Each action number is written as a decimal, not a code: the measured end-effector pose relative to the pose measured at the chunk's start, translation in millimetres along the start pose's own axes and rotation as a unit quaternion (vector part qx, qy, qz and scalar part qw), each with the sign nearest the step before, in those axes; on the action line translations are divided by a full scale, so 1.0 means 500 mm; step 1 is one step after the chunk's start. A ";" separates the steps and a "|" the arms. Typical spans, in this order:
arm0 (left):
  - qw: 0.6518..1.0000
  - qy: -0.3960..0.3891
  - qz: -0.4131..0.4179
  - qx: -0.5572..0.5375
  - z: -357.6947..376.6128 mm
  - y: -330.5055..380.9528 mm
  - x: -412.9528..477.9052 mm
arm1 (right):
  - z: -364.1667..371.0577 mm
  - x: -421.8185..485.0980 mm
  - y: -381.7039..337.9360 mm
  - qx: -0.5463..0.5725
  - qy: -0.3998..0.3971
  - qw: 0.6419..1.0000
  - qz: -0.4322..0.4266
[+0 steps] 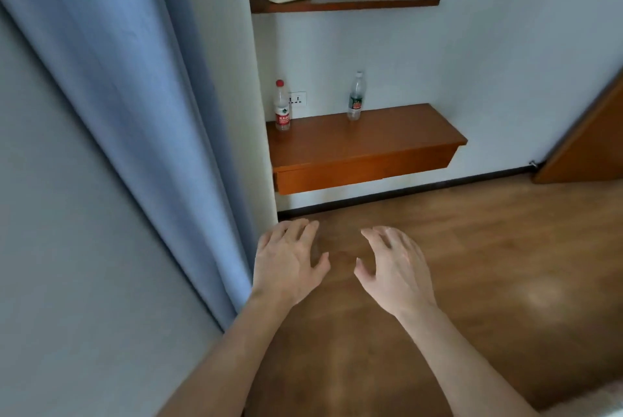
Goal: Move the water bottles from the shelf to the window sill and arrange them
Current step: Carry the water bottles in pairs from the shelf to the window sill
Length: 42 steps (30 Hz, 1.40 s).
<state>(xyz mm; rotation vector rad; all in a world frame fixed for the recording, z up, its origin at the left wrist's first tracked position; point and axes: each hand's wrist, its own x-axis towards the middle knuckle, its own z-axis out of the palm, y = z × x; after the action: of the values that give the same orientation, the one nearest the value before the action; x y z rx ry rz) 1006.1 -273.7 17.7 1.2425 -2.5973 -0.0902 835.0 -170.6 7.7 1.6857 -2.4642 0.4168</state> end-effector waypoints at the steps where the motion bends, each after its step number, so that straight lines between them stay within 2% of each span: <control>1: 1.000 -0.003 0.004 -0.003 0.005 -0.001 0.024 | 0.002 0.017 0.003 -0.001 0.000 1.000 0.012; 9: 0.999 -0.017 0.022 -0.035 0.071 0.016 0.223 | 0.040 0.156 0.068 0.007 0.000 0.998 0.058; 16: 0.999 -0.015 0.022 -0.034 0.134 0.056 0.452 | 0.088 0.371 0.200 -0.004 0.005 0.997 0.080; 27: 0.999 -0.019 -0.036 -0.018 0.207 0.123 0.818 | 0.135 0.721 0.405 0.021 0.000 0.999 0.033; 36: 0.996 -0.036 -0.076 0.009 0.274 0.083 0.974 | 0.221 0.911 0.451 0.054 -0.062 0.997 -0.002; 42: 0.994 -0.028 -0.109 -0.011 0.331 0.021 1.102 | 0.289 1.062 0.458 0.058 -0.075 0.995 -0.034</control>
<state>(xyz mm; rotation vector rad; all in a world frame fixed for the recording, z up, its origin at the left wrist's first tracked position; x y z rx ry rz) 624.7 -702.1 -26.7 1.5316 -2.4900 -0.1959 433.6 -609.8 -28.6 1.9065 -2.5220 0.4477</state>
